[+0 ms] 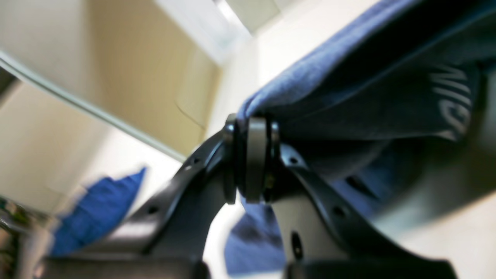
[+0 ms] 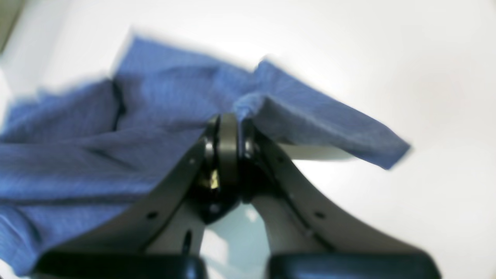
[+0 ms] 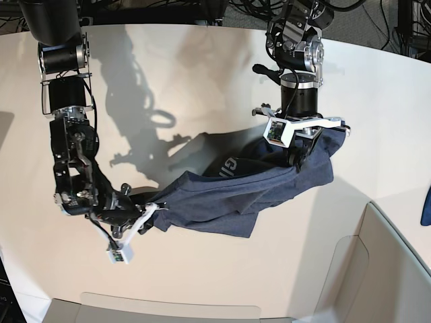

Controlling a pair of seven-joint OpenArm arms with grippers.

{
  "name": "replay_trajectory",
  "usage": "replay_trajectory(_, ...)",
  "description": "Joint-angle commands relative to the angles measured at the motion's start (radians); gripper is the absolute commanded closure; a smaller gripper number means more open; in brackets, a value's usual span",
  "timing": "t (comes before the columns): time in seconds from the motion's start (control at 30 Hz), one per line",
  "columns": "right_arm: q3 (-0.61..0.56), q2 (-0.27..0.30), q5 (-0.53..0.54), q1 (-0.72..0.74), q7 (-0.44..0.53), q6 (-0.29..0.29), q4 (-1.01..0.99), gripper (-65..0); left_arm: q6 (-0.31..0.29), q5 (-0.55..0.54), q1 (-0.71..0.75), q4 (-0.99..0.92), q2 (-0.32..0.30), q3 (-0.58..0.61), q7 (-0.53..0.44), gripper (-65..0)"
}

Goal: Layout the t-shirt on the table in an organized manner, then fold the t-shirt properly
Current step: 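Lift the navy shirt high with both grippers and shake it, then lower the shirt onto the table with both grippers, laying it flat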

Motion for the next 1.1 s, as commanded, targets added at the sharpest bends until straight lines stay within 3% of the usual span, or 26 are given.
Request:
replay_trajectory(0.0,-0.053,-0.016,-0.027,0.032,0.007,0.001,0.021,0.0,0.019,-0.022,0.006,0.010,0.000,-0.008,-0.012,-0.1)
replay_trajectory(0.1,-0.239,-0.049,-0.179,0.035,-0.010,0.003,0.004,0.0,0.017,-0.121,0.017,-0.004,-0.005,-0.020,-0.004,-0.1)
replay_trajectory(0.2,-0.398,-0.121,-0.349,0.069,-0.005,0.006,-0.050,0.0,0.011,-0.153,0.006,-0.017,-0.005,-0.083,-0.004,-0.1)
replay_trajectory(0.3,-0.452,-0.225,-0.493,0.138,0.010,0.006,-0.113,0.0,0.008,-0.147,-0.103,-0.010,-0.006,-0.160,-0.002,-0.1)
replay_trajectory(0.37,-0.441,-0.300,-0.592,0.202,0.073,0.006,-0.126,0.0,-0.003,-0.145,-0.220,0.002,-0.014,-0.230,0.021,-0.1)
replay_trajectory(0.43,-0.415,-0.357,-0.693,0.282,0.181,0.006,-0.113,0.0,-0.047,-0.147,-0.370,0.049,-0.054,-0.298,0.041,-0.1)
replay_trajectory(0.53,-0.312,-0.414,-0.806,0.317,0.403,-0.003,-0.010,0.0,-0.072,-0.147,-0.563,0.069,-0.066,-0.362,0.019,-0.1)
replay_trajectory(0.63,-0.148,-0.414,-0.874,0.193,0.702,-0.007,0.193,0.0,-0.072,-0.154,-0.669,0.071,-0.066,-0.453,-0.045,-0.1)
replay_trajectory(0.67,-0.113,-0.414,-0.882,0.127,0.747,-0.007,0.242,0.0,-0.072,-0.164,-0.665,0.071,-0.045,-0.476,-0.052,-0.1)
replay_trajectory(0.73,-0.113,-0.414,-0.912,-0.026,0.645,0.020,0.256,0.0,-0.079,-0.228,-0.505,0.069,0.011,-0.476,-0.018,-0.1)
replay_trajectory(0.8,-0.170,-0.397,-0.957,-0.115,0.418,0.152,0.185,0.0,-0.072,-0.314,-0.272,0.065,0.020,-0.402,-0.027,0.0)
replay_trajectory(0.87,-0.191,-0.354,-0.957,-0.167,0.397,0.271,0.167,0.0,-0.050,-0.348,-0.174,0.057,0.017,-0.326,-0.084,0.0)
replay_trajectory(0.97,-0.191,-0.348,-0.975,-0.198,0.391,0.251,0.211,0.0,0.002,-0.345,-0.138,0.057,0.017,-0.318,-0.111,0.0)
replay_trajectory(1.07,-0.191,-0.346,-1.012,-0.181,0.363,0.248,0.245,0.0,0.003,-0.345,-0.140,0.057,0.017,-0.318,-0.093,0.0)
